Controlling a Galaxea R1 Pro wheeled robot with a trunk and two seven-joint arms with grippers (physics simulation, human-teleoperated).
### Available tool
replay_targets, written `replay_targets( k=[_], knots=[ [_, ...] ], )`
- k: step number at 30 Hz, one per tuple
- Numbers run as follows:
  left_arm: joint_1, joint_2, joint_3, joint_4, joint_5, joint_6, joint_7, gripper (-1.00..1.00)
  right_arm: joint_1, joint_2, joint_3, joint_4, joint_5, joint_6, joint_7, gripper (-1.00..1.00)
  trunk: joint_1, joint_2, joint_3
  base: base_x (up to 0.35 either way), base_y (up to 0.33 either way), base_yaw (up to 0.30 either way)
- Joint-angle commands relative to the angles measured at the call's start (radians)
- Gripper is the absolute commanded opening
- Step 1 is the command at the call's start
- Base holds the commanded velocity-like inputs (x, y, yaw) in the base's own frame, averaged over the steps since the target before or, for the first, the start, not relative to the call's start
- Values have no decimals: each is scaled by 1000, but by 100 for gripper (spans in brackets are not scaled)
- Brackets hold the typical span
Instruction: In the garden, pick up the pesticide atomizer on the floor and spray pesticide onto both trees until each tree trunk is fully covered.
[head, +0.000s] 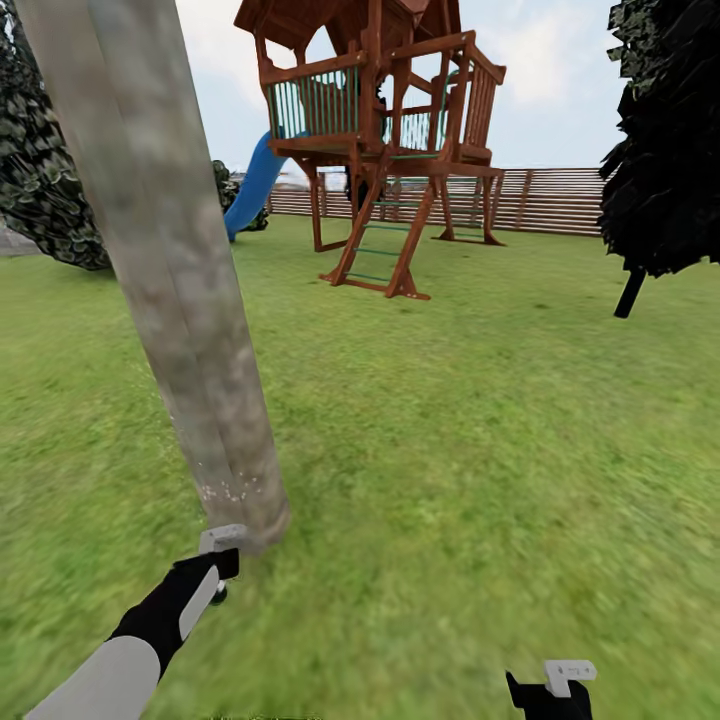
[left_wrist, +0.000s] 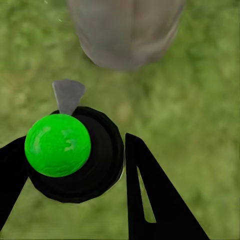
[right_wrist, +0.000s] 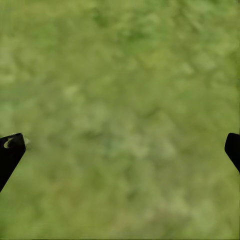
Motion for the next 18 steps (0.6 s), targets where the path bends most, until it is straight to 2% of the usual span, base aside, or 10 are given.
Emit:
replay_targets(
  k=[1,5,7,8,11,12,14,16,17,18],
  knots=[
    [-1,1,-2,-6,-1,-5,-1,-100,0,0,0,0,0,0,0,100,0,0,0,0,0,165],
    [-5,-26,-2,-99,1,3,-4,-100,0,0,0,-1,0,0,0,100,0,0,0,0,0,21],
    [-2,-30,1,-208,-1,27,-4,-100,0,0,0,-1,0,0,0,100,0,0,0,0,0,1],
    [-1,-23,4,-247,-3,44,-4,-100,0,0,0,-1,0,0,0,100,0,0,0,0,0,0],
    [0,48,10,-301,-2,57,-4,-100,0,0,0,0,0,0,0,100,0,0,0,0,0,0],
    [0,60,10,-315,-2,58,-3,-100,0,0,0,0,0,0,0,100,0,0,0,0,0,0],
    [1,65,4,-350,-3,58,-3,-100,0,0,0,-1,0,0,0,100,0,0,0,0,0,0],
    [2,56,-1,-361,-2,58,-3,-100,0,0,0,-1,0,0,0,100,0,0,0,0,0,0],
    [2,53,-16,-364,-1,58,-4,-100,0,0,0,-1,0,0,0,100,0,0,0,0,0,0],
    [2,53,-54,-375,-2,61,-3,-100,0,0,0,0,0,0,0,100,0,0,0,0,0,0]
  ],
)
